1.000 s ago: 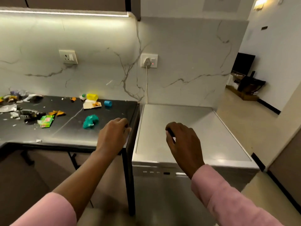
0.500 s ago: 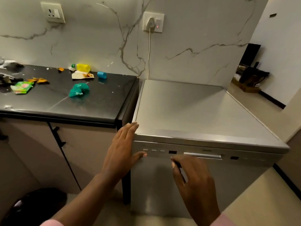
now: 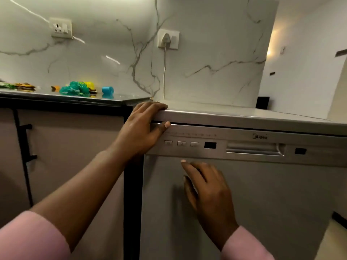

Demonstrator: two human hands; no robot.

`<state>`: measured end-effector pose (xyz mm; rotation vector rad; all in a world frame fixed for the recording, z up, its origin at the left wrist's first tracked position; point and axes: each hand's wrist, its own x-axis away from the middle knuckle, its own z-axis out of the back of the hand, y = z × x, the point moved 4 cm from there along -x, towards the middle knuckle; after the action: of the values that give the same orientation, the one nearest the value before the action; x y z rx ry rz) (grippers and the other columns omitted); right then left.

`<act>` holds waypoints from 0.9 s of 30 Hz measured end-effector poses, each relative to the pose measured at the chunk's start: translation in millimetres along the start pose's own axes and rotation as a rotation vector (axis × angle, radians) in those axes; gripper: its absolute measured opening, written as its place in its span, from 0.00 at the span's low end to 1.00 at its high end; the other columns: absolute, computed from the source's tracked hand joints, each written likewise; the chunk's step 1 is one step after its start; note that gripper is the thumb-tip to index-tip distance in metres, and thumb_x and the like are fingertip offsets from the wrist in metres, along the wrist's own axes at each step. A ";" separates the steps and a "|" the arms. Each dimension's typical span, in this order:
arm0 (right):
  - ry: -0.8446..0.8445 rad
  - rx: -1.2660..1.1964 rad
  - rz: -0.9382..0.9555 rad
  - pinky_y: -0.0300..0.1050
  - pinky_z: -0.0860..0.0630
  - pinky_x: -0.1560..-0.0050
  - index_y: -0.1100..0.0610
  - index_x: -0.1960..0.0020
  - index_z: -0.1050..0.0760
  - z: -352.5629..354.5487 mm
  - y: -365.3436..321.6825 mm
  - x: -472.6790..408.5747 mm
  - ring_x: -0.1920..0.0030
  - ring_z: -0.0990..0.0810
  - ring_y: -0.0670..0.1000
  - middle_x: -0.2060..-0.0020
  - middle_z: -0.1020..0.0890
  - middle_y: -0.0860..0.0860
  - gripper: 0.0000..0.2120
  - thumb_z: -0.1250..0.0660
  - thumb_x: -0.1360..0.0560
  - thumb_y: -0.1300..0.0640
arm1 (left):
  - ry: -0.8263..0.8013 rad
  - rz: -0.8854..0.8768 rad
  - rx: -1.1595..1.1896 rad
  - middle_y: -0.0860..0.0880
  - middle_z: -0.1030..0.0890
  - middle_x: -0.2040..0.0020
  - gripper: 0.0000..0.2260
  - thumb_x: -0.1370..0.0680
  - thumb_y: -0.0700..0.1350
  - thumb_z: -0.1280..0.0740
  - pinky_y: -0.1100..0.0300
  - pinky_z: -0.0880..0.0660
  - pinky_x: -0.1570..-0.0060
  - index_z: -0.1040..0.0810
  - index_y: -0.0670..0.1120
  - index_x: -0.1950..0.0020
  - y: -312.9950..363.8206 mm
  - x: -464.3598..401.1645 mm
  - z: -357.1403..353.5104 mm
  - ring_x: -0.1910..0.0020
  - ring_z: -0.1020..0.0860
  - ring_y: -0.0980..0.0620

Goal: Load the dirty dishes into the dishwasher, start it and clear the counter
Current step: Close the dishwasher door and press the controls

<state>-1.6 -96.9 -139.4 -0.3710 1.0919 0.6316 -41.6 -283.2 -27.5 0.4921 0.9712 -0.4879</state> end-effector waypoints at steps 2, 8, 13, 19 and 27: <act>0.004 0.016 0.011 0.48 0.24 0.50 0.59 0.35 0.24 -17.0 2.5 3.0 0.51 0.22 0.54 0.48 0.20 0.54 0.19 0.34 0.25 0.58 | -0.116 -0.025 -0.069 0.49 0.29 0.32 0.30 0.27 0.54 0.28 0.53 0.37 0.29 0.32 0.48 0.28 -1.7 -3.4 1.1 0.30 0.36 0.49; -0.049 0.052 0.038 0.48 0.22 0.52 0.57 0.30 0.31 -44.3 4.3 6.8 0.49 0.23 0.55 0.45 0.22 0.55 0.23 0.35 0.24 0.57 | -0.347 -0.017 -0.496 0.46 0.48 0.24 0.64 0.45 0.61 0.19 0.46 0.50 0.24 0.54 0.45 0.21 -0.5 5.4 -14.0 0.25 0.52 0.44; -0.001 0.135 0.071 0.45 0.21 0.52 0.57 0.28 0.33 -47.9 7.4 -15.9 0.49 0.22 0.55 0.46 0.22 0.56 0.33 0.26 0.31 0.61 | -0.342 -0.019 -0.581 0.46 0.51 0.24 0.65 0.45 0.62 0.20 0.45 0.47 0.25 0.58 0.46 0.22 -4.0 0.8 -16.0 0.26 0.53 0.44; 0.008 0.179 0.064 0.46 0.22 0.53 0.57 0.27 0.36 -58.3 11.8 -14.5 0.50 0.23 0.55 0.47 0.23 0.57 0.38 0.24 0.34 0.60 | -0.330 -0.008 -0.599 0.46 0.49 0.26 0.63 0.44 0.59 0.19 0.46 0.43 0.27 0.57 0.46 0.22 0.0 1.0 -18.4 0.28 0.52 0.44; -0.018 0.213 0.088 0.47 0.23 0.53 0.59 0.26 0.37 -58.4 14.1 -17.7 0.52 0.24 0.55 0.49 0.23 0.57 0.37 0.26 0.31 0.62 | -0.315 0.014 -0.610 0.46 0.47 0.26 0.63 0.45 0.57 0.18 0.46 0.41 0.29 0.54 0.45 0.22 6.0 2.0 -17.7 0.28 0.49 0.43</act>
<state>-57.2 -124.5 -147.8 -0.1335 1.1509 0.5879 -48.7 -268.3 -36.6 -0.1268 0.7602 -0.2252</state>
